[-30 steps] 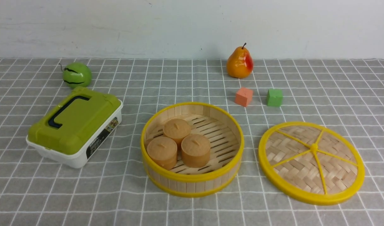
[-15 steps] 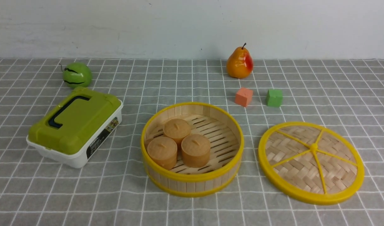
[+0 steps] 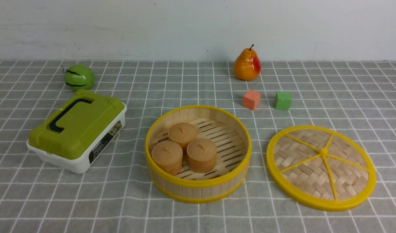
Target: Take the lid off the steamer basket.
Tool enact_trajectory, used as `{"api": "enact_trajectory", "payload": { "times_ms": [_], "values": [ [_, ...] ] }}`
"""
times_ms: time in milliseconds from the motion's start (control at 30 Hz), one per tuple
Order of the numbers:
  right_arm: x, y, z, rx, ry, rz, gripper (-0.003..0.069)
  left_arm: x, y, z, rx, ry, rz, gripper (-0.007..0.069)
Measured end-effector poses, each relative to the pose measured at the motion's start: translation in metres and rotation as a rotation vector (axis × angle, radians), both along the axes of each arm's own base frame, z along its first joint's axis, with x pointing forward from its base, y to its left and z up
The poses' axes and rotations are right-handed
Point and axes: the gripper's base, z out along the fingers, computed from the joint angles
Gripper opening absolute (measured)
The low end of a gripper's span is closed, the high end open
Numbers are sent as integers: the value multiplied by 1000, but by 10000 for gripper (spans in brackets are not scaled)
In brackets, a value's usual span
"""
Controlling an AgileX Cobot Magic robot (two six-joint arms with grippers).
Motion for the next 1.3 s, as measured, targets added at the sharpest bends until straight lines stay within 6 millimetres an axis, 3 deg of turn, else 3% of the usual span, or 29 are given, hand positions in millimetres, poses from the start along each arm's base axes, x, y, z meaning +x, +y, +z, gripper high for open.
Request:
{"api": "enact_trajectory", "payload": {
  "times_ms": [467,1300],
  "values": [
    [-1,-9,-36,41,275,-165,13,0,0,0,0,0,0,239],
    [-2,-7,-38,46,321,-135,37,0,0,0,0,0,0,239]
  ]
}}
